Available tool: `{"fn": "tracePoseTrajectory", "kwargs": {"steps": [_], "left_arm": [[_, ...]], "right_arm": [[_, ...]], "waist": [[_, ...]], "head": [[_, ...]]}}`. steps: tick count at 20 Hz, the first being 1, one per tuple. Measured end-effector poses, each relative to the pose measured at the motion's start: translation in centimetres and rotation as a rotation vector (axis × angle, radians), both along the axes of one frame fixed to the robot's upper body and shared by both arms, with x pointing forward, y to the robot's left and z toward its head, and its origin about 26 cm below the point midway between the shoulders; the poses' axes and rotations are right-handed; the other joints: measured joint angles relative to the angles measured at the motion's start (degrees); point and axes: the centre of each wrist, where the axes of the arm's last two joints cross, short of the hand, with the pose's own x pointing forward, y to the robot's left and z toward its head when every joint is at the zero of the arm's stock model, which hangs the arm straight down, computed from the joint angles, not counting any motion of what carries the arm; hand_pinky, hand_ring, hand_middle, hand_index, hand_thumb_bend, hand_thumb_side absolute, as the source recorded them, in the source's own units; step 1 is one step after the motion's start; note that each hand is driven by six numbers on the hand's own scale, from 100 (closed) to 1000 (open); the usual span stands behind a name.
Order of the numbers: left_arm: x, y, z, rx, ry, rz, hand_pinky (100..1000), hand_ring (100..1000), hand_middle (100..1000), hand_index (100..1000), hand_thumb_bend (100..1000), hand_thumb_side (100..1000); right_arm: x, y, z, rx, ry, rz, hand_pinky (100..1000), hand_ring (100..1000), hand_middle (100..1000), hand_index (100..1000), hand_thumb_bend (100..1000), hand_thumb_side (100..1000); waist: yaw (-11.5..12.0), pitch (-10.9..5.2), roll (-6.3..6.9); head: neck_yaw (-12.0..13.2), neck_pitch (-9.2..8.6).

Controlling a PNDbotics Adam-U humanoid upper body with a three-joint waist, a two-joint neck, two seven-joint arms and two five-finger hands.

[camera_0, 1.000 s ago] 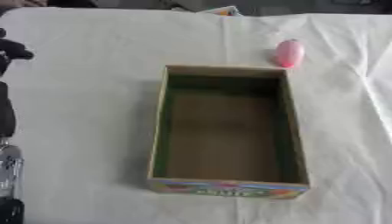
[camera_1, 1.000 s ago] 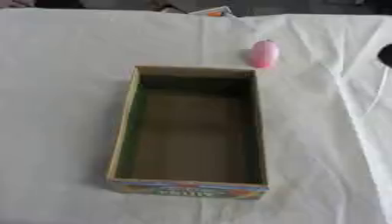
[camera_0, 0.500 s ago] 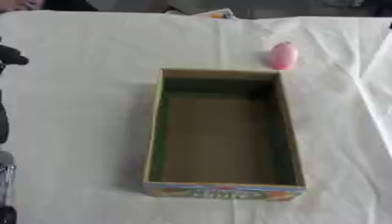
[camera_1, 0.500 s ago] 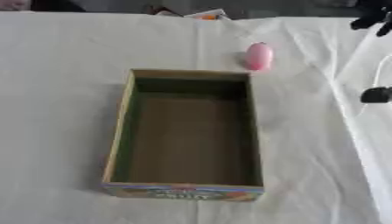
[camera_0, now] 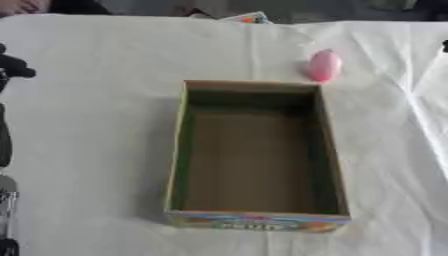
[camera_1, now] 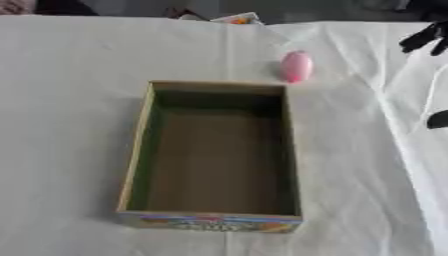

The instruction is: Pick up objects on the table and place them in the box.

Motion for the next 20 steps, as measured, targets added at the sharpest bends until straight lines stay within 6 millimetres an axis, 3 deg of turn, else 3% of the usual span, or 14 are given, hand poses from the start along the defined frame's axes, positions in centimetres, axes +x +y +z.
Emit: {"fn": "tracePoseTrajectory", "kwargs": {"steps": [7, 16, 20], "left_arm": [[0.0, -0.2, 0.0, 0.010, 0.004, -0.012, 529, 517, 536, 835, 100, 962], [0.0, -0.2, 0.0, 0.015, 0.006, -0.018, 530, 517, 535, 833, 100, 962], [0.1, -0.4, 0.2, 0.019, 0.003, -0.026, 531, 517, 535, 833, 100, 963]], "right_arm": [[1.7, 1.3, 0.4, 0.067, 0.043, 0.014, 726, 873, 816, 1000, 792, 410], [3.7, 3.1, 1.1, 0.134, 0.037, 0.054, 715, 866, 815, 1000, 834, 495], [4.6, 3.8, 1.1, 0.140, 0.025, 0.060, 714, 863, 812, 1000, 851, 476]], "waist": [[0.44, 0.13, -0.01], [1.16, 0.58, -0.04], [1.63, 1.12, -0.18]], "head": [[-0.60, -0.68], [-2.23, -1.49], [-2.97, -1.99]]}}
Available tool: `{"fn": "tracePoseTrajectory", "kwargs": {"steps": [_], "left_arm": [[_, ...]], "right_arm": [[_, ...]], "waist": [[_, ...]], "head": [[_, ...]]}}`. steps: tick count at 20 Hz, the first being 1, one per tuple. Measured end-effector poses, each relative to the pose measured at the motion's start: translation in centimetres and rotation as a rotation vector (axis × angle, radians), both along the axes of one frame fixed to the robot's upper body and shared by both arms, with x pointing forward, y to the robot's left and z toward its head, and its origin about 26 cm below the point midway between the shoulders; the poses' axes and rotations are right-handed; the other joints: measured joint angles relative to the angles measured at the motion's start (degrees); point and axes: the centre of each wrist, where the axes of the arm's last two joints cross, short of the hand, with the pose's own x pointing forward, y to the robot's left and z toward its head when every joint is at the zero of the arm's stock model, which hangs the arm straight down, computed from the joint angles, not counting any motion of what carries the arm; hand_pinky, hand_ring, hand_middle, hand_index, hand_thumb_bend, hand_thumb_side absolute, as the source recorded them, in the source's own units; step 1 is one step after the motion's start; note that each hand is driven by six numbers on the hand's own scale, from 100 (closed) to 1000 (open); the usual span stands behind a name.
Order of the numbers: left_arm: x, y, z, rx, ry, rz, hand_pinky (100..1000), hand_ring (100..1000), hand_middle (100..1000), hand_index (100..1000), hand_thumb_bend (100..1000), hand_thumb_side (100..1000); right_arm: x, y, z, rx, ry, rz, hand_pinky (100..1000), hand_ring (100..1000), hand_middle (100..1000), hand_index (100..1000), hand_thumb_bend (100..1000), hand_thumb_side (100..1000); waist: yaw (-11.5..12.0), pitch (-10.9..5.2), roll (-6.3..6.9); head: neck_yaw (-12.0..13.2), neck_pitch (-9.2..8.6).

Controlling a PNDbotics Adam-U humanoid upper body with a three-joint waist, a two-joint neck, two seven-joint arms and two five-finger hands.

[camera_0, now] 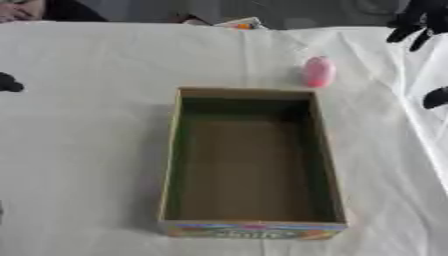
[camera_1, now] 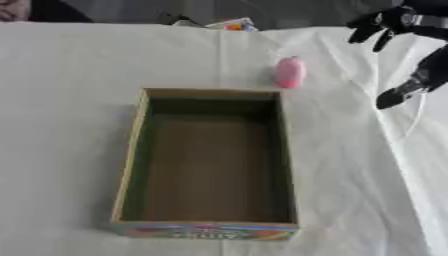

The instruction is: Pick up objects on the table and place them in the box.

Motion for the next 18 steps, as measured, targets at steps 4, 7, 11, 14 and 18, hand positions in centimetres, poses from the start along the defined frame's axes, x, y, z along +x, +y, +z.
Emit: {"fn": "tracePoseTrajectory", "kwargs": {"steps": [4, 7, 11, 14, 18], "left_arm": [[0.0, 0.0, 0.1, 0.004, -0.003, -0.004, 531, 517, 535, 831, 100, 964], [0.0, -0.1, 0.1, 0.005, -0.005, -0.006, 532, 516, 533, 830, 100, 965], [0.1, -0.1, 0.3, 0.008, -0.011, -0.011, 532, 516, 532, 828, 100, 965], [0.1, -0.2, 0.3, 0.011, -0.014, -0.015, 532, 516, 532, 827, 100, 965], [0.2, -0.3, 0.5, 0.015, -0.021, -0.022, 533, 516, 532, 826, 100, 965]], "right_arm": [[0.7, 0.8, -0.2, -0.009, -0.007, -0.005, 710, 860, 807, 1000, 852, 498], [1.2, 1.3, -0.2, 0.001, -0.019, -0.018, 710, 865, 815, 1000, 851, 491], [1.7, 1.5, -0.4, 0.011, -0.021, -0.048, 711, 866, 816, 1000, 852, 485], [2.0, 1.6, -0.4, 0.019, -0.031, -0.069, 710, 866, 809, 1000, 849, 490], [2.2, 1.4, -0.6, 0.027, -0.054, -0.104, 711, 866, 811, 1000, 849, 495]], "waist": [[0.30, 0.52, -0.14], [0.82, 0.99, -0.21], [1.24, 1.69, -0.21], [1.62, 2.32, -0.22], [2.12, 3.22, -0.22]], "head": [[-0.60, -0.49], [-0.98, -0.98], [-1.46, -1.66], [-1.77, -2.32], [-2.42, -3.39]]}}
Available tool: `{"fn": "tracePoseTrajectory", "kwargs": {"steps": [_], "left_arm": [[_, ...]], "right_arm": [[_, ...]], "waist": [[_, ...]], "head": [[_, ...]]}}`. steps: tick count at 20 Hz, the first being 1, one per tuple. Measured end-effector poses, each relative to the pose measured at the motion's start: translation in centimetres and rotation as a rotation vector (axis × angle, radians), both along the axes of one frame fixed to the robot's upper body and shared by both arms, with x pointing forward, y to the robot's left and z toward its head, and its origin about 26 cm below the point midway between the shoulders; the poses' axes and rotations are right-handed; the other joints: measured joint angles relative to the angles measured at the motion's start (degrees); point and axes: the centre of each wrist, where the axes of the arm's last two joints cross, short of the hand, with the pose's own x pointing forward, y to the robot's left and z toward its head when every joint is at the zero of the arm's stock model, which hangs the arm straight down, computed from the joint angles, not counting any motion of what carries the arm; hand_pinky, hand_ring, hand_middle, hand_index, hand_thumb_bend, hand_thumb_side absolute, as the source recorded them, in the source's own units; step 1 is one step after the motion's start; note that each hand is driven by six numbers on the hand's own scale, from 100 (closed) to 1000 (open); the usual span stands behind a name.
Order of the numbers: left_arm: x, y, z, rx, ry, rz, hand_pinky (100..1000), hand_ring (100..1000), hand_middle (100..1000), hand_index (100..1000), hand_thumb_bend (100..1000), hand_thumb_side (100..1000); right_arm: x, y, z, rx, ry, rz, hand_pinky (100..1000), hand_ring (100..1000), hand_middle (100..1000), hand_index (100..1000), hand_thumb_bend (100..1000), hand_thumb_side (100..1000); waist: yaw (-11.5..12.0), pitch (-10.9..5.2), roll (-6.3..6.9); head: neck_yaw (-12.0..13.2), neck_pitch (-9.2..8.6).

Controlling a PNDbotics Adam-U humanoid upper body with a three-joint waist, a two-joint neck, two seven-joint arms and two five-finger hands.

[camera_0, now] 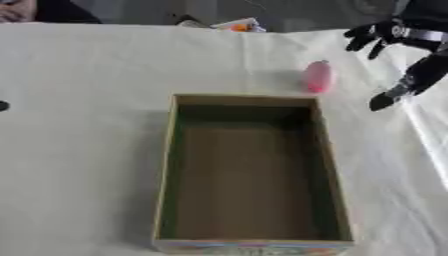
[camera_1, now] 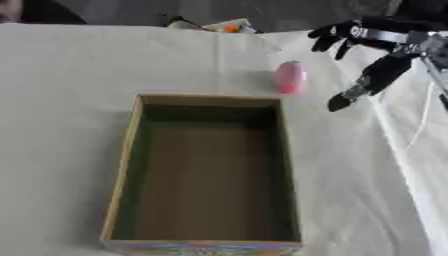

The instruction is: Pick up objects on the table and place them in the box.

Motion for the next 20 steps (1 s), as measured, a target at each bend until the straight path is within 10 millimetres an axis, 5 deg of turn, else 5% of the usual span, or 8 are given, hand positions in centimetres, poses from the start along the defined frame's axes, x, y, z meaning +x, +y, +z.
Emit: {"fn": "tracePoseTrajectory", "kwargs": {"steps": [4, 8, 13, 20], "left_arm": [[0.0, 0.0, 0.1, 0.001, -0.003, -0.002, 534, 516, 531, 826, 100, 967], [0.1, -0.2, 0.4, 0.006, -0.019, -0.008, 534, 516, 531, 825, 100, 968], [0.2, -0.4, 0.6, 0.014, -0.033, -0.018, 535, 516, 531, 826, 100, 969], [0.3, -0.5, 0.9, 0.019, -0.047, -0.023, 536, 516, 530, 825, 100, 972]], "right_arm": [[0.1, -0.1, -0.1, 0.000, -0.019, -0.015, 709, 865, 810, 1000, 843, 520], [0.2, -0.5, 0.7, 0.019, -0.061, -0.063, 707, 865, 809, 1000, 837, 556], [0.4, -0.7, 1.1, 0.033, -0.118, -0.113, 706, 863, 809, 997, 835, 577], [-0.3, -2.0, -0.4, 0.048, -0.158, -0.161, 708, 866, 812, 996, 836, 576]], "waist": [[0.08, 0.04, 0.00], [1.38, 2.39, -0.20], [2.22, 3.13, -0.56], [3.72, 4.36, -1.38]], "head": [[-0.25, -0.16], [-1.43, -0.84], [-3.03, -1.51], [-4.75, -3.18]]}}
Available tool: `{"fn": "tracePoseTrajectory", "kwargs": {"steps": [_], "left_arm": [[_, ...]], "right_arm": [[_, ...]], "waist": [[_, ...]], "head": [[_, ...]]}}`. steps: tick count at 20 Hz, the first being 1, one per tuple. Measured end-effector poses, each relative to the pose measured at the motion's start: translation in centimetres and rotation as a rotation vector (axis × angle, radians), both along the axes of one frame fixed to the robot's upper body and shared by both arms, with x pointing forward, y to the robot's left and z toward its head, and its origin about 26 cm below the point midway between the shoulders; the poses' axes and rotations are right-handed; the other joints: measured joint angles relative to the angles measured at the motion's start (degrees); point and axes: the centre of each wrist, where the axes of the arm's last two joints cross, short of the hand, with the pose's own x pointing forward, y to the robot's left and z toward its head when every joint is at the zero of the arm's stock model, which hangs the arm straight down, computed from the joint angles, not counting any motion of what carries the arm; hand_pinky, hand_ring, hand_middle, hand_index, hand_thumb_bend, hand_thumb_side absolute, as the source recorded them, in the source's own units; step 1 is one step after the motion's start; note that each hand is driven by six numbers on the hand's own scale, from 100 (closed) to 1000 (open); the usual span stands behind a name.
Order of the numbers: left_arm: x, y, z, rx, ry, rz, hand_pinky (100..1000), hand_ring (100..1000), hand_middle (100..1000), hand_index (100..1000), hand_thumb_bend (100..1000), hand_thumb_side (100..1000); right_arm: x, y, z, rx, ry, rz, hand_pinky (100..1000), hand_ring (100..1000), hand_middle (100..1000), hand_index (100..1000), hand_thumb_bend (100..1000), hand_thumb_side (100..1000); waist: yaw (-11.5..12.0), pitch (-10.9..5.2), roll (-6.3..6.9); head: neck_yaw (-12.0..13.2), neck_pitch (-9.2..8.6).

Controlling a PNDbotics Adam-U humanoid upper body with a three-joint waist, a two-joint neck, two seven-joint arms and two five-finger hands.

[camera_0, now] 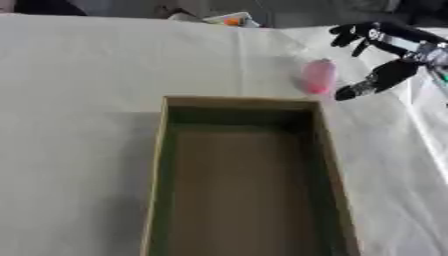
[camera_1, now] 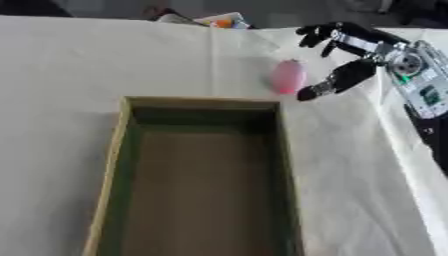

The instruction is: Pick up objects on the table and place them in the box.

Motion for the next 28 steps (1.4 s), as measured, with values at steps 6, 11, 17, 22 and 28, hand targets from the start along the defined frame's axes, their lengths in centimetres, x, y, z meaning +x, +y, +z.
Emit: {"fn": "tracePoseTrajectory", "kwargs": {"steps": [6, 11, 17, 22, 28], "left_arm": [[0.04, 0.04, 0.23, 0.012, -0.009, 0.000, 537, 516, 530, 825, 100, 975], [0.09, -0.01, 0.42, 0.017, -0.016, 0.000, 538, 516, 530, 825, 100, 977], [0.11, -0.04, 0.50, 0.023, -0.023, 0.001, 538, 516, 530, 825, 100, 981], [0.11, -0.04, 0.50, 0.032, -0.024, 0.004, 539, 516, 530, 825, 100, 984], [0.10, -0.03, 0.48, 0.038, -0.025, 0.007, 539, 516, 531, 826, 100, 985]], "right_arm": [[-0.17, 0.00, -0.08, -0.016, -0.024, -0.017, 705, 862, 796, 979, 829, 575], [-0.28, -0.24, -0.31, -0.010, -0.042, -0.034, 700, 856, 774, 966, 807, 604], [-0.39, -0.49, -0.39, 0.000, -0.066, -0.060, 694, 850, 755, 941, 769, 644], [-0.50, -0.69, -0.19, 0.005, -0.092, -0.086, 686, 842, 711, 913, 674, 697], [-0.55, -0.76, -0.11, -0.005, -0.101, -0.100, 674, 812, 604, 823, 424, 711]], "waist": [[0.83, 1.04, -0.43], [1.37, 1.90, -0.72], [1.88, 3.07, -0.78], [1.88, 3.61, -0.80], [1.77, 3.81, -0.88]], "head": [[-1.23, -1.00], [-1.53, -1.48], [-2.00, -2.28], [-2.07, -2.51], [-2.07, -2.49]]}}
